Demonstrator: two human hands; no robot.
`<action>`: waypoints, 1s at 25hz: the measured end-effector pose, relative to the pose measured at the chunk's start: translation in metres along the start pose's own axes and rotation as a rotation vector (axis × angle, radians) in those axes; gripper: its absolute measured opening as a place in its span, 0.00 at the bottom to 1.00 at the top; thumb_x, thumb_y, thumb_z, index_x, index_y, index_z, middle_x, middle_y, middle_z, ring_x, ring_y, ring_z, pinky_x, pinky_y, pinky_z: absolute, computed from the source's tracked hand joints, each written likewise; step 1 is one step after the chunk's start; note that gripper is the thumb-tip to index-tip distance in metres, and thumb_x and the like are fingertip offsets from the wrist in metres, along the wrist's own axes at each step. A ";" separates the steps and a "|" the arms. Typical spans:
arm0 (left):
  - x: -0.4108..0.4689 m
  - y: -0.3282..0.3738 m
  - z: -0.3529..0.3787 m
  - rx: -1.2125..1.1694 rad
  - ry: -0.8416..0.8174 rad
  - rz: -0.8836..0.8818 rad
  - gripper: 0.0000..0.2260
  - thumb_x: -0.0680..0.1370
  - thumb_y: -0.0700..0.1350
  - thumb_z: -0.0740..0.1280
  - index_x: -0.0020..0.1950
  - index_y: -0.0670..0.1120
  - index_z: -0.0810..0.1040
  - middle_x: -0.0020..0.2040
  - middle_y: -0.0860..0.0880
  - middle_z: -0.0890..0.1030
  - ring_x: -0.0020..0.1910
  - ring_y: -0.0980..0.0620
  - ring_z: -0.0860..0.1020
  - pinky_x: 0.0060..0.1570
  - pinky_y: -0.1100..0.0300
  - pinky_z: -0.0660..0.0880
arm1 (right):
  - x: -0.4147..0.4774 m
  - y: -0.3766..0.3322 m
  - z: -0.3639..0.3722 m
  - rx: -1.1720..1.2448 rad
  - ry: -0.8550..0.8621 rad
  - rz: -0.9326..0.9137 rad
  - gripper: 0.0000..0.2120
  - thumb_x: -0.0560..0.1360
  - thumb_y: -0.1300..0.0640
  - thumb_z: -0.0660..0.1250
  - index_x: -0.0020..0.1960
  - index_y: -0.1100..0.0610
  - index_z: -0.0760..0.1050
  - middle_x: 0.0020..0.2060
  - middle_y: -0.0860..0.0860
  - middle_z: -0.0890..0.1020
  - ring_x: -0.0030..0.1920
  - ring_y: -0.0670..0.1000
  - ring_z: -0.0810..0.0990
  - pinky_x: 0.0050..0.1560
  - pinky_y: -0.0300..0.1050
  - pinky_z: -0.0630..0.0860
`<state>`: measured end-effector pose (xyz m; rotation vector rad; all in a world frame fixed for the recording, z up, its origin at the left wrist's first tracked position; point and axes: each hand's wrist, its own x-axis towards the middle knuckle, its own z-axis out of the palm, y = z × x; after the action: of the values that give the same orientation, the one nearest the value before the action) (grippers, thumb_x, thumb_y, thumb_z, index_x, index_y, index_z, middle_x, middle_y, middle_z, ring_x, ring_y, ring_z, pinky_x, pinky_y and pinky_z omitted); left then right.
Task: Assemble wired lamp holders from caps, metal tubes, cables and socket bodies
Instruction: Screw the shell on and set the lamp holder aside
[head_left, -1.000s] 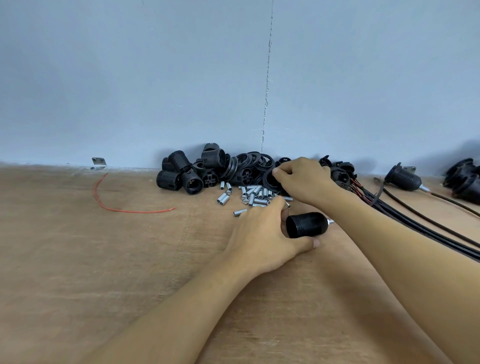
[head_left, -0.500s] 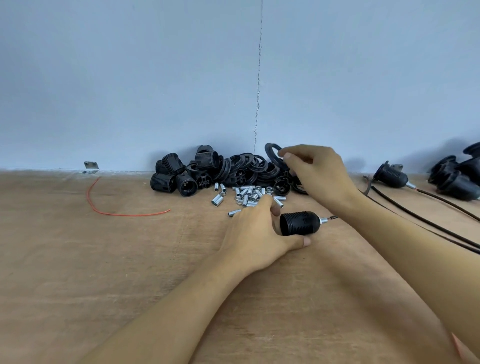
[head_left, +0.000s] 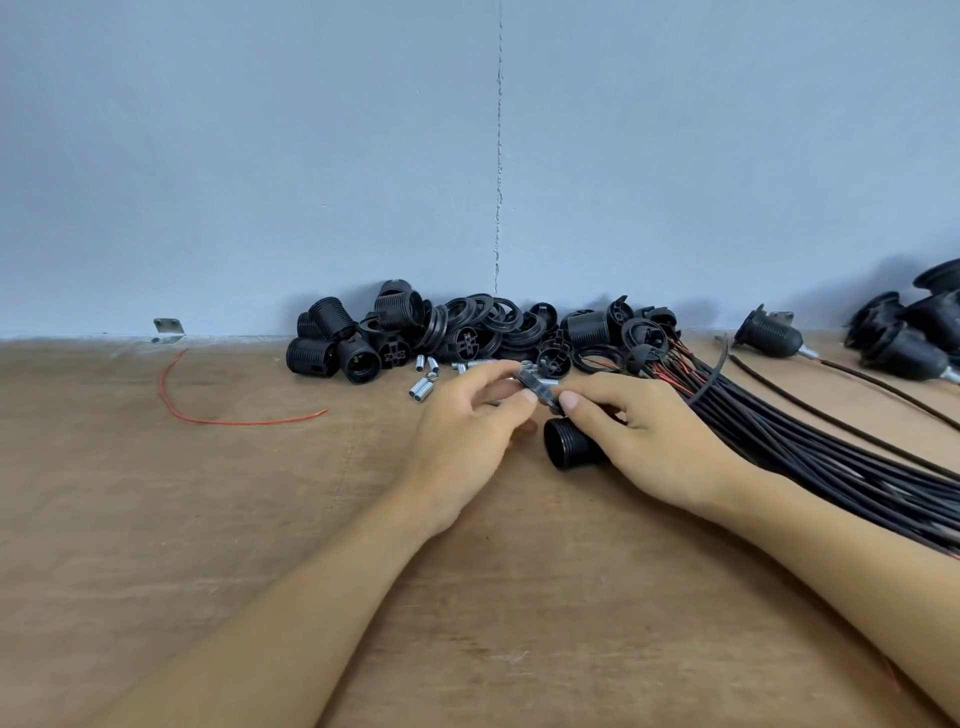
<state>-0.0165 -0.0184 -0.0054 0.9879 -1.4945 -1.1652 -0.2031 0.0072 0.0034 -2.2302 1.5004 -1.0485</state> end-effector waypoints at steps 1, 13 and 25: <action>0.001 0.000 -0.001 -0.038 -0.018 -0.010 0.11 0.77 0.43 0.72 0.58 0.55 0.81 0.51 0.57 0.87 0.47 0.56 0.86 0.45 0.61 0.77 | 0.000 0.001 0.000 -0.012 -0.001 -0.015 0.13 0.83 0.52 0.60 0.53 0.56 0.82 0.45 0.48 0.84 0.49 0.49 0.80 0.52 0.44 0.73; 0.003 -0.003 -0.004 -0.094 0.121 0.013 0.07 0.73 0.43 0.75 0.50 0.52 0.87 0.46 0.52 0.87 0.49 0.49 0.86 0.53 0.56 0.81 | 0.010 0.009 -0.040 -0.001 -0.469 0.147 0.33 0.71 0.40 0.74 0.73 0.36 0.66 0.60 0.36 0.77 0.60 0.38 0.75 0.55 0.28 0.70; 0.001 -0.007 0.008 0.287 0.187 0.171 0.09 0.81 0.42 0.68 0.51 0.56 0.84 0.48 0.62 0.85 0.52 0.66 0.80 0.56 0.65 0.75 | -0.003 0.010 -0.016 -0.088 -0.018 -0.060 0.24 0.69 0.36 0.70 0.61 0.46 0.81 0.53 0.42 0.79 0.57 0.41 0.77 0.53 0.32 0.76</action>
<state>-0.0247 -0.0192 -0.0129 1.1038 -1.5869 -0.7290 -0.2217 0.0081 0.0073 -2.3515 1.5085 -0.9955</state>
